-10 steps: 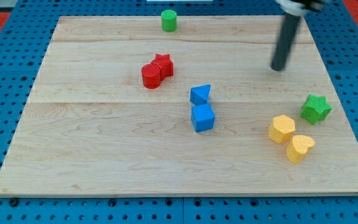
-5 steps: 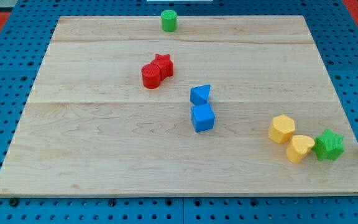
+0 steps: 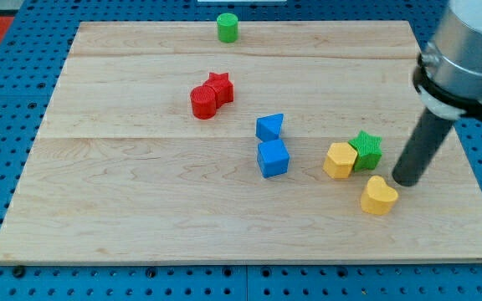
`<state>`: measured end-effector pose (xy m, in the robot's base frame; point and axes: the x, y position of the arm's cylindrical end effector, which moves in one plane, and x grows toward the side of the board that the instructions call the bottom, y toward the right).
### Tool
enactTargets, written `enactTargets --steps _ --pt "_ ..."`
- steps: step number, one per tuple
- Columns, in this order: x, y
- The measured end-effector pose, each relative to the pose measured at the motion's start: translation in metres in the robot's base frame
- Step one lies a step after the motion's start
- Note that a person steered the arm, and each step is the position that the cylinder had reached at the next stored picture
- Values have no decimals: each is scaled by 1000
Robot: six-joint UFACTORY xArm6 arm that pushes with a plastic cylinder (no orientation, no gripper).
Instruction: Place the green star at the top of the triangle
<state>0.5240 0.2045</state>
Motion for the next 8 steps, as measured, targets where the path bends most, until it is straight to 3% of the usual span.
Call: enactTargets --steps 2,3,5,7,8 --pt "-66 -36" --pt "-108 -91" --pt "-76 -94" --pt "-149 -158" --pt "-113 -160"
